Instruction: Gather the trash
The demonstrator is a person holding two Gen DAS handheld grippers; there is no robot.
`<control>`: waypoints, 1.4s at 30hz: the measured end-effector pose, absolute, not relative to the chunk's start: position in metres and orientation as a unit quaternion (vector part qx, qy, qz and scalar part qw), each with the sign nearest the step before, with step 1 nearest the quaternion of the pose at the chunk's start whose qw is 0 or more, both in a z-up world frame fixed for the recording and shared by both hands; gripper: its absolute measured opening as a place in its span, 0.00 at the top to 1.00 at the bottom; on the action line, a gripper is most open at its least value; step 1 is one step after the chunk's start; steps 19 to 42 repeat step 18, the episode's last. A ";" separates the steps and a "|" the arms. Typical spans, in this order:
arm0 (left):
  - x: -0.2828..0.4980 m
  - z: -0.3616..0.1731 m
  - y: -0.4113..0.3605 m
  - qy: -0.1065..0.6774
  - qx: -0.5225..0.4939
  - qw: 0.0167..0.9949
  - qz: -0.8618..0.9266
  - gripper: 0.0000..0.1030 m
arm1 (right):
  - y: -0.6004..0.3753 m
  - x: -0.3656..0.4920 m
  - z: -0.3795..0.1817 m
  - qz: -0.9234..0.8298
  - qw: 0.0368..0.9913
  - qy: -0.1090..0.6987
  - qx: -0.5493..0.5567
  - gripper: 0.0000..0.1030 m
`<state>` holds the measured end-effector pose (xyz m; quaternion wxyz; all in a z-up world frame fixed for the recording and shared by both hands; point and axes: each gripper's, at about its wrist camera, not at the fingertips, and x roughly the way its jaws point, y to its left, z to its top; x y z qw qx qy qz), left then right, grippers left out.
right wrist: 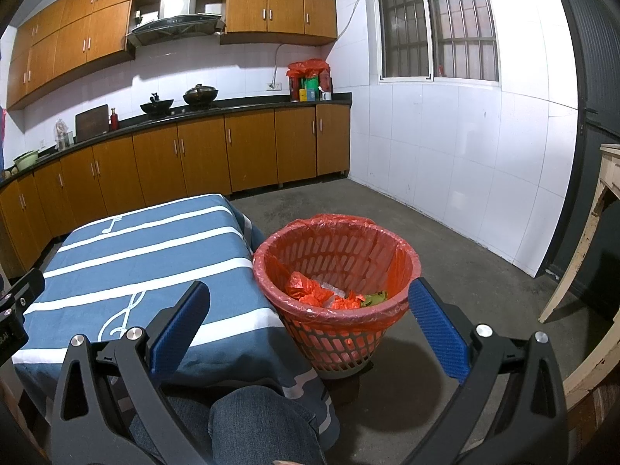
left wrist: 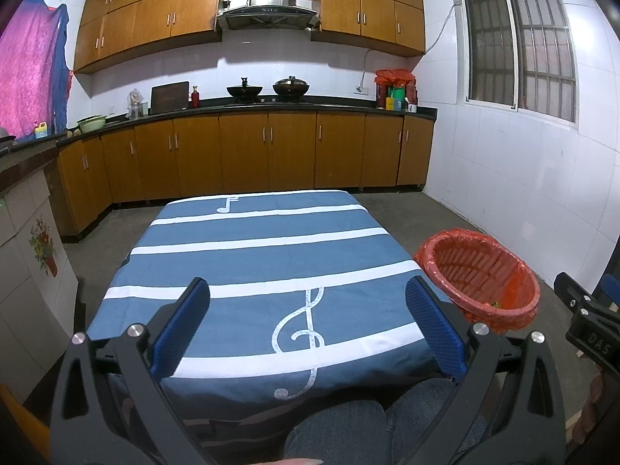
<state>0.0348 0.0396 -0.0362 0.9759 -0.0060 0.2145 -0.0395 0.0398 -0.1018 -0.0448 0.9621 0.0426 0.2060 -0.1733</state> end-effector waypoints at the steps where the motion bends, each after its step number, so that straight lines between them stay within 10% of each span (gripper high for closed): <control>1: 0.035 -0.037 0.039 0.215 -0.006 0.976 -0.039 0.04 | -0.102 0.040 -0.045 -0.173 0.962 0.206 0.043 0.02; 42: 0.035 -0.036 0.040 0.217 -0.008 0.975 -0.038 0.04 | -0.103 0.039 -0.045 -0.173 0.962 0.206 0.043 0.02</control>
